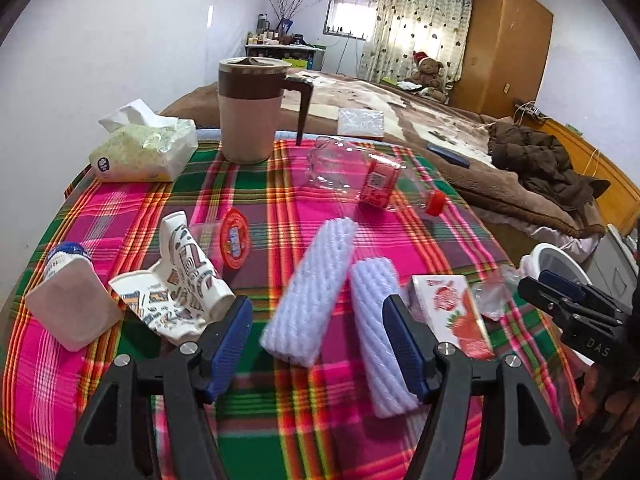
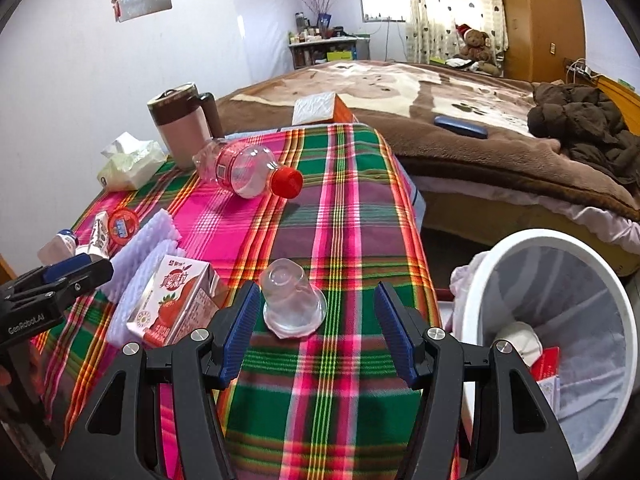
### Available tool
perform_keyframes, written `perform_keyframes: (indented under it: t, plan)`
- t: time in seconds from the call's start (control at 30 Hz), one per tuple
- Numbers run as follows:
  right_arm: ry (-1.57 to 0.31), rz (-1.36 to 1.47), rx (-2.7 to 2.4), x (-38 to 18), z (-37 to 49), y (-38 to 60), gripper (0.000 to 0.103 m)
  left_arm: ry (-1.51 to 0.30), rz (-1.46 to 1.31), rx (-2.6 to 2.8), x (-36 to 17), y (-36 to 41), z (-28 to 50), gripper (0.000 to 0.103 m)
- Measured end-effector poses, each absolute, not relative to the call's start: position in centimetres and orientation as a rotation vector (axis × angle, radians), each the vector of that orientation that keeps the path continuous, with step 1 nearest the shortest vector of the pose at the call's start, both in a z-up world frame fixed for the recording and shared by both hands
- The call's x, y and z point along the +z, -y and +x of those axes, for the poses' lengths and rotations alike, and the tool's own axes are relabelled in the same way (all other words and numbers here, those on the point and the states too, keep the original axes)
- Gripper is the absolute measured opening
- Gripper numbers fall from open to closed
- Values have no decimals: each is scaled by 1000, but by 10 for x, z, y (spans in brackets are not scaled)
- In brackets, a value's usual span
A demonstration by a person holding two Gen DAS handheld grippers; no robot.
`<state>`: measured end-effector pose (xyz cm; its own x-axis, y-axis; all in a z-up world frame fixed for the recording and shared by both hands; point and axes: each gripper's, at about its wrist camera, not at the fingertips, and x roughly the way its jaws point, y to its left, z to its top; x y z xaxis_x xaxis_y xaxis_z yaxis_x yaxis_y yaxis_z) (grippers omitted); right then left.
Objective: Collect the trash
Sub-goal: 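Move the left tool toward the white foam nets while the right tool approaches the clear cup, then grasp a white foam net with the left tool while the right tool grasps the clear cup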
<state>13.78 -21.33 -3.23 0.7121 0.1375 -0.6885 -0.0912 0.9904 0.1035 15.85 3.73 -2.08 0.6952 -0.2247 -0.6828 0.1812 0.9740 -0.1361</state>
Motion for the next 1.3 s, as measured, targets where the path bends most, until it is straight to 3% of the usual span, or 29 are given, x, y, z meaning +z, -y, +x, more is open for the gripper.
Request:
perform_keyframes:
  t: [0.33, 0.53, 0.67, 0.87, 1.07, 1.3]
  plan:
    - [-804, 27, 135, -39, 150, 205, 60, -838, -11, -238, -37, -34, 183, 69]
    - [-821, 17, 151, -43, 154, 200, 50, -869, -22, -250, -44, -36, 189, 61]
    - [-832, 18, 155, -45, 156, 199, 34, -886, -21, -259, -47, -34, 192, 57]
    - [-833, 17, 165, -46, 155, 198, 34, -887, -10, -271, -47, -32, 194, 50]
    - [-829, 6, 171, -46, 155, 195, 34, -882, -11, -293, -47, -30, 194, 35]
    - [-814, 19, 163, -43, 152, 198, 33, -870, -22, -301, -44, -29, 191, 30]
